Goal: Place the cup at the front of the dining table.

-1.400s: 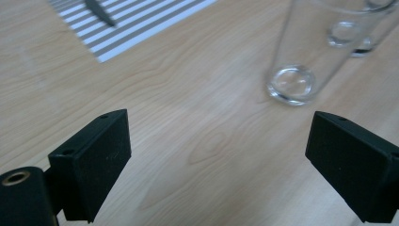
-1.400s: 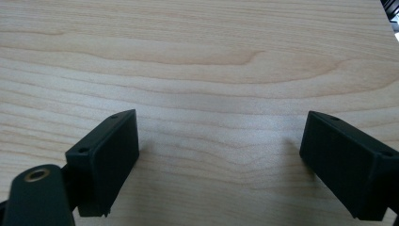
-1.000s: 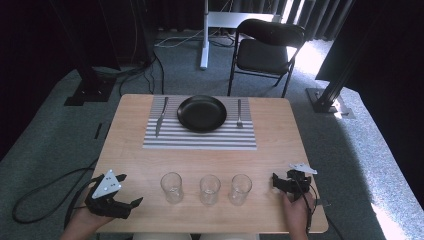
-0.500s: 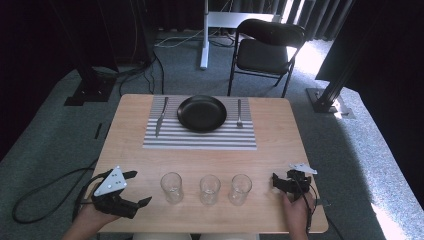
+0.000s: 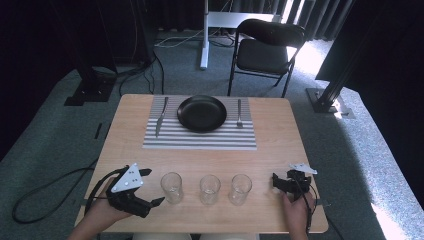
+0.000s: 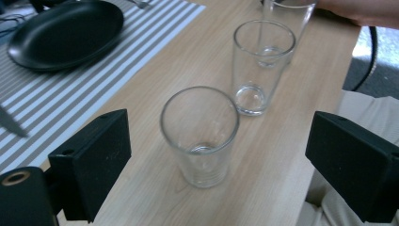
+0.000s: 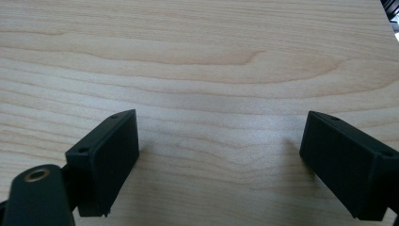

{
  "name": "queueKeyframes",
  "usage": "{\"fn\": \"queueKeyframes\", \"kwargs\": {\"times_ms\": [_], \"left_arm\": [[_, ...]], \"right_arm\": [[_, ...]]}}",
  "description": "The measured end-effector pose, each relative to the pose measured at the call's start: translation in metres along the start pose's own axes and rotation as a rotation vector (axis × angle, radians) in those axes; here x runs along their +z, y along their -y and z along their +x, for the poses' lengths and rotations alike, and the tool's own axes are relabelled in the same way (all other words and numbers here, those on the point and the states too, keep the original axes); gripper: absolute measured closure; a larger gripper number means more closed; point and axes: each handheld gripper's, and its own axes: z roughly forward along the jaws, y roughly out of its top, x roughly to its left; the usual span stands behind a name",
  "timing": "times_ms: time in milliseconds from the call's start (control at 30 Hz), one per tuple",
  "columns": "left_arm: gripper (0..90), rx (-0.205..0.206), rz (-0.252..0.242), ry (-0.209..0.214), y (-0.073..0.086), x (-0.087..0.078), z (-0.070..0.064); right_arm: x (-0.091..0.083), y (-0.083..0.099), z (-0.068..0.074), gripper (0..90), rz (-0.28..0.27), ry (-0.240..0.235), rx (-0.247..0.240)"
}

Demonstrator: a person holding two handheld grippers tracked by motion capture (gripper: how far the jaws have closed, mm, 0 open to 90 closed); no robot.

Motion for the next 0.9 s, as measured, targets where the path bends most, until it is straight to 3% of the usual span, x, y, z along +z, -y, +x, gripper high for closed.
{"fn": "queueKeyframes", "kwargs": {"times_ms": [433,833,867,900], "left_arm": [[7.7,0.06,0.011,0.039,-0.025,0.019,-0.011],[7.7,0.05,0.026,0.084,-0.042,0.04,-0.008],[7.7,0.051,0.032,0.104,-0.045,0.044,-0.008],[7.7,0.06,0.033,0.092,-0.048,0.047,-0.009]], "right_arm": [[0.0,0.0,0.0,11.6,0.0,0.0,0.0],[0.0,0.0,0.0,11.6,0.0,0.0,0.0],[0.0,0.0,0.0,11.6,0.0,0.0,0.0],[0.0,0.0,0.0,11.6,0.0,0.0,0.0]]}}
